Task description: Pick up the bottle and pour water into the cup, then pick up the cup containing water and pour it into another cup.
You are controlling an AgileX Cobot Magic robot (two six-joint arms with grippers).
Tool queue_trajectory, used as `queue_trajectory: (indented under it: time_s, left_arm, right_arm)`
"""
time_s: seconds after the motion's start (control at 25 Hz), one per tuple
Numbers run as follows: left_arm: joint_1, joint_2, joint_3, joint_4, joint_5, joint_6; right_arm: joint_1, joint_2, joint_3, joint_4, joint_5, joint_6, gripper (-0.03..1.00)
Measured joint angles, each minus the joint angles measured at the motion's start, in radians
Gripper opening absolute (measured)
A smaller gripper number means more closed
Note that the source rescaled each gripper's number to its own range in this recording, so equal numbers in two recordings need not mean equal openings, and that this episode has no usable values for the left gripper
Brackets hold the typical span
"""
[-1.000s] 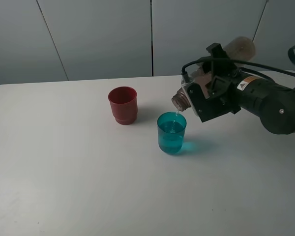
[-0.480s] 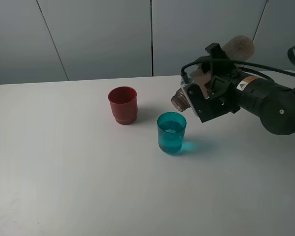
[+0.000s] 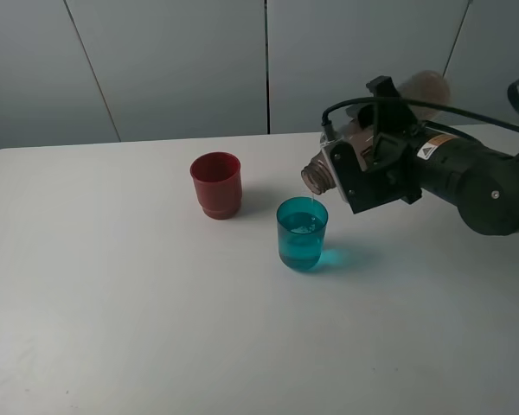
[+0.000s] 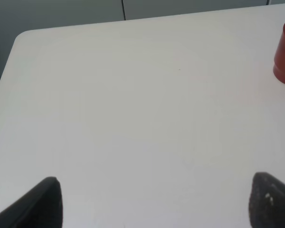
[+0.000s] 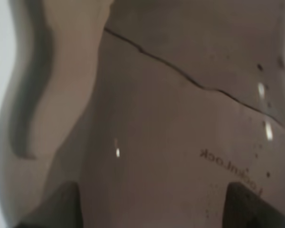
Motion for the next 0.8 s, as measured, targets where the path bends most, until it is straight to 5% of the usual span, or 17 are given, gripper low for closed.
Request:
queue_trajectory:
  time_s: [0.12, 0.4, 0.8]
  left_arm:
    - [0.000, 0.000, 0.000, 0.000, 0.000, 0.000]
    - [0.000, 0.000, 0.000, 0.000, 0.000, 0.000]
    - [0.000, 0.000, 0.000, 0.000, 0.000, 0.000]
  right_arm:
    - [0.000, -0.041, -0.043, -0.001, 0.119, 0.186, 0.00]
    - [-0.024, -0.104, -0.209, -0.142, 0.435, 0.884, 0.00]
    - [-0.206, -0.066, -0.219, -0.276, 0.203, 1.806, 0.00]
